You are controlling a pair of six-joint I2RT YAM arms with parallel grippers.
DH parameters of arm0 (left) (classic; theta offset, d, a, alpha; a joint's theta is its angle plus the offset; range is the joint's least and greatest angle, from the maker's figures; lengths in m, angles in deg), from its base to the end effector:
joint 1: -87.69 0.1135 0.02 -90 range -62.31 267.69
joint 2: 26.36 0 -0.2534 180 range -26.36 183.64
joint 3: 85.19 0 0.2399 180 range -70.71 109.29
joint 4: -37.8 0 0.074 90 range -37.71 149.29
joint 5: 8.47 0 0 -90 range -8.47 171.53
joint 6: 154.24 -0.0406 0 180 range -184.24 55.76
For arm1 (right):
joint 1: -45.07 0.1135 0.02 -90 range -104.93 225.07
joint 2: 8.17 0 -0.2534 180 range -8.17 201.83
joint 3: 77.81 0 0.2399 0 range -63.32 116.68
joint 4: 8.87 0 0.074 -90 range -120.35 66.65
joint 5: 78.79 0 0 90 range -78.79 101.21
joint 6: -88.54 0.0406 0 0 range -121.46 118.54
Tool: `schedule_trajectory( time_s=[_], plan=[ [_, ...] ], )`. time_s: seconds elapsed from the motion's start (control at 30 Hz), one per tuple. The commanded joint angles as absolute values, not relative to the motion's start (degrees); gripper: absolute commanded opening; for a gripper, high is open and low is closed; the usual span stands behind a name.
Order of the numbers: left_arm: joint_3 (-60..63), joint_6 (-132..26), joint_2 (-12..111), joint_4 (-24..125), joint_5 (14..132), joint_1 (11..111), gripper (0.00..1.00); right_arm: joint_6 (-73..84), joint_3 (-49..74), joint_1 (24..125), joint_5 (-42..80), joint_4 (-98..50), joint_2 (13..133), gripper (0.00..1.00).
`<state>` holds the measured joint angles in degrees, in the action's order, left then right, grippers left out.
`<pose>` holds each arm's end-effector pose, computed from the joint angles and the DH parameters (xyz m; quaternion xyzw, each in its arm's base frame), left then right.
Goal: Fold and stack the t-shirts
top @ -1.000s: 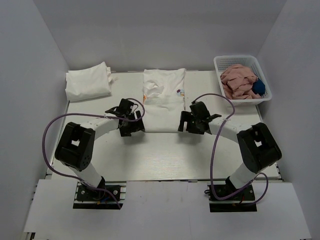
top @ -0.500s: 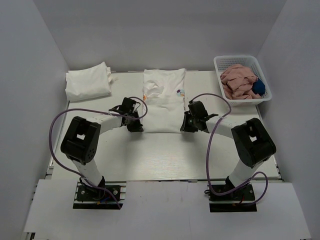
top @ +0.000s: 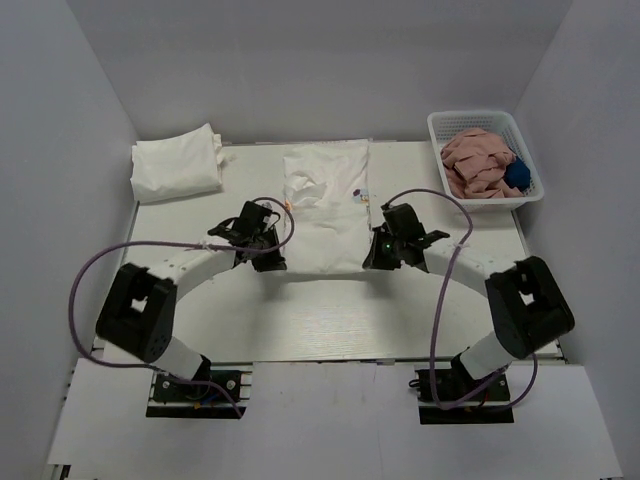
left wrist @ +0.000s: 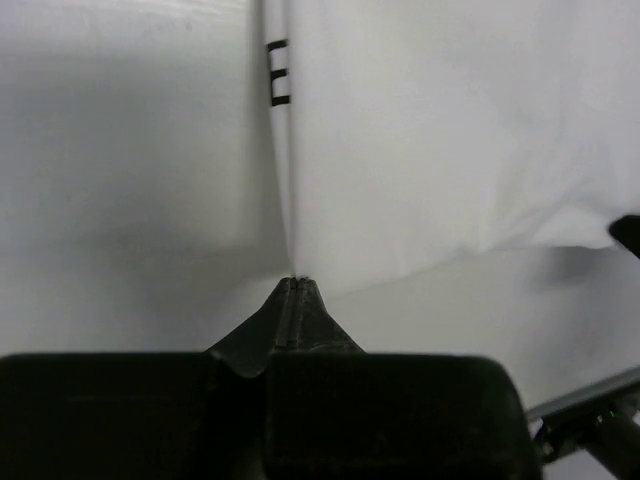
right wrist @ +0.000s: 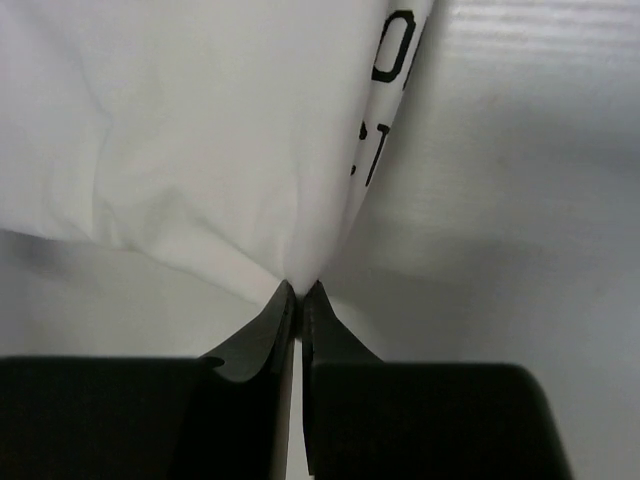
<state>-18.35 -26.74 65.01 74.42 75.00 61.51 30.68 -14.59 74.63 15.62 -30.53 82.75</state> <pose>0.2667 -0.1363 0.1671 -0.0812 0.9636 -0.1781 0.1822 0.2690 0.1562 0.1685 0.0077 0.9371 0.2089 0.2794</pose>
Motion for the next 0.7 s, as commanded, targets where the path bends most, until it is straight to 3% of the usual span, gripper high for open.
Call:
schedule_trajectory(
  time_s=[0.0, 0.2, 0.4, 0.67],
  plan=[
    [-19.5, -25.6, 53.3, 81.2, 75.6, 59.7, 0.00, 29.0, -16.5, 76.1, 21.1, -39.2, 74.4, 0.00],
    [-20.6, -22.4, 37.6, 88.9, 72.0, 56.9, 0.00, 28.9, -16.5, 77.1, 25.7, -55.7, 56.6, 0.00],
    [-18.6, -21.0, 26.4, 86.9, 72.7, 55.8, 0.00, 26.9, -6.1, 77.1, 29.1, -62.5, 52.7, 0.00],
    [-11.0, -23.0, 32.0, 83.8, 81.4, 55.8, 0.00, 27.5, -0.1, 76.7, 26.2, -59.0, 56.0, 0.00]
  ],
)
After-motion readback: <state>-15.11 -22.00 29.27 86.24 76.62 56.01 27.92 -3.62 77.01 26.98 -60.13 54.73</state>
